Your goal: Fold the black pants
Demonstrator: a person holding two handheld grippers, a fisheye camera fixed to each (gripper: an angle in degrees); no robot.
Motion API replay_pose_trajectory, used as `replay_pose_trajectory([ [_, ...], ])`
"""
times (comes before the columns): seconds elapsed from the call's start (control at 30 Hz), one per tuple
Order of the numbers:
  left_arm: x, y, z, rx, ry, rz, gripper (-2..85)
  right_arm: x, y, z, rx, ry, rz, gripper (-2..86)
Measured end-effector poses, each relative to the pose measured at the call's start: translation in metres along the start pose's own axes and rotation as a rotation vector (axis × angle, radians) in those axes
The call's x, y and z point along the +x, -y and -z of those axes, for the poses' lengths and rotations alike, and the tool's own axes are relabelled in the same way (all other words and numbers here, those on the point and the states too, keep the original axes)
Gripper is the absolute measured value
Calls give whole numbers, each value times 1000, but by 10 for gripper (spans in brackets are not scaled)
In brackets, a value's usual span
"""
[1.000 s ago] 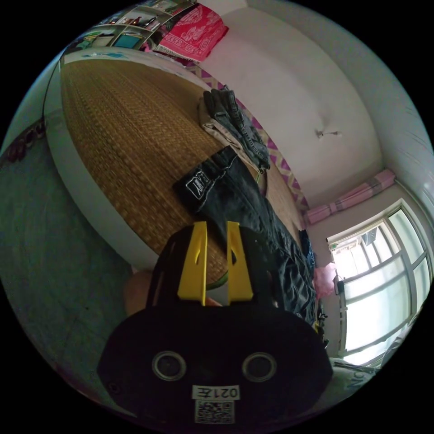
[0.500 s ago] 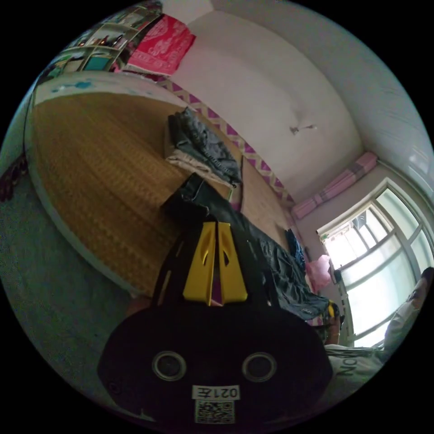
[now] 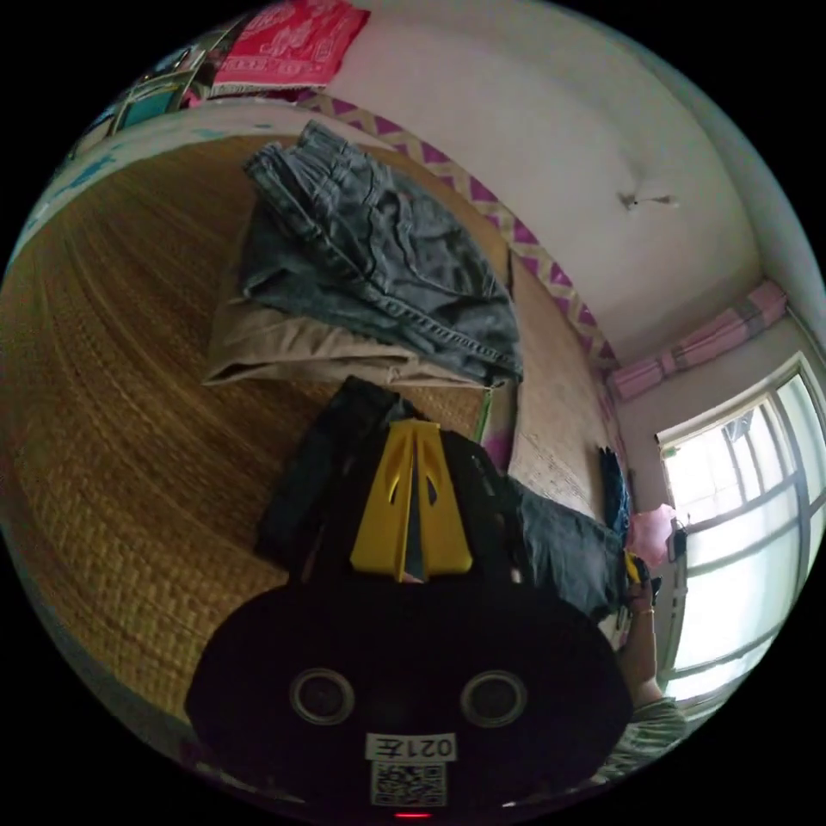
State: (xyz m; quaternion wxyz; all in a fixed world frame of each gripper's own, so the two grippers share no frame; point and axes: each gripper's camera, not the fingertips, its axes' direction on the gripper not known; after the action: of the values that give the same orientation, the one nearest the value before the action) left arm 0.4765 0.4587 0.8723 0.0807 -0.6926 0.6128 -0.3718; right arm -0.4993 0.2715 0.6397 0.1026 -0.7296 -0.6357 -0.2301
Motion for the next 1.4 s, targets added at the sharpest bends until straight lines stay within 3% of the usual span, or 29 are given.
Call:
replay_pose_trajectory([
  [0.13, 4, -15, 7, -2, -66, -128, -8, -40, -33, 6, -54, 16, 218, 56],
  [0.27, 27, -42, -31, -108, 21, -281, -5, -118, -113, -44, -270, 1, 535, 56],
  [0.4, 20, -61, -91, -194, 284, -318, -7, -167, -201, -127, -470, -226, 794, 55],
  [0.47, 12, -60, -94, -164, 284, -252, -8, -168, -228, -158, -500, -391, 844, 50],
  [0.57, 5, -67, -92, -140, 292, -188, -6, -179, -253, -168, -418, -477, 954, 46],
  [0.67, -7, -84, -75, -67, 168, -88, 4, -180, -258, -174, -406, -464, 933, 46],
  [0.77, -29, -103, -83, -93, 21, 85, 67, -178, -255, -177, -406, -433, 874, 46],
  [0.9, -45, -128, -114, -106, 15, 239, 103, -173, -253, -179, -402, -396, 821, 46],
  [1.13, -40, -151, -158, -39, 64, 302, 89, -164, -248, -175, -399, -347, 758, 44],
  [1.3, -61, -192, -192, 54, -125, 426, 16, -154, -241, -167, -402, -318, 725, 28],
  [1.4, -49, -216, -199, 111, -189, 366, -4, -140, -230, -157, -406, -240, 656, 19],
])
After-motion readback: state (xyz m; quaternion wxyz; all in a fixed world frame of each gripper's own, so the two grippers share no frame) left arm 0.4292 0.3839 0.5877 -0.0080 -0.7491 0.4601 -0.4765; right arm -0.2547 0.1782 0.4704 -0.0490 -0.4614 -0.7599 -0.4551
